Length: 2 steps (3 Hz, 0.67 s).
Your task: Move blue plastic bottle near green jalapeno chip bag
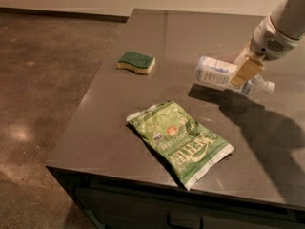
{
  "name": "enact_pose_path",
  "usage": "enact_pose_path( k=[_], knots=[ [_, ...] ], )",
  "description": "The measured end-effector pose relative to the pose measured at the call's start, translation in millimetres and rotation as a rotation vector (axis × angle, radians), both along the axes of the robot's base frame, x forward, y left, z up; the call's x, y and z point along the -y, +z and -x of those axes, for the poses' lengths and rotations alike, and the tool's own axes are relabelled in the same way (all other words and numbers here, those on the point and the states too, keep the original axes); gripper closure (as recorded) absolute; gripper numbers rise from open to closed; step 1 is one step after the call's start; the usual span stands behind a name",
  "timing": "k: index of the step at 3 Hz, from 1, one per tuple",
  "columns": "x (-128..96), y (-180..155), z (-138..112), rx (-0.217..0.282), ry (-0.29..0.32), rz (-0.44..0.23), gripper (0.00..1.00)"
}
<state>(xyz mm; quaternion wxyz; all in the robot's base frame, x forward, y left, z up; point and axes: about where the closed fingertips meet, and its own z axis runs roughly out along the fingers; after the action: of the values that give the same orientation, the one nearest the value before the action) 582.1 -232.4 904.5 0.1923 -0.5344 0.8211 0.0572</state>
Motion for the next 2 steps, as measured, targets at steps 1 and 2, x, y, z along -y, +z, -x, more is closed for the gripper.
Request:
enact_pose_path(
  k=[1,2],
  knots=[
    [-17.8,-3.5,38.4,-0.016,0.05,-0.002,1.0],
    [-31.0,-4.1,65.8,-0.012,0.087,0.007,0.82]
  ],
)
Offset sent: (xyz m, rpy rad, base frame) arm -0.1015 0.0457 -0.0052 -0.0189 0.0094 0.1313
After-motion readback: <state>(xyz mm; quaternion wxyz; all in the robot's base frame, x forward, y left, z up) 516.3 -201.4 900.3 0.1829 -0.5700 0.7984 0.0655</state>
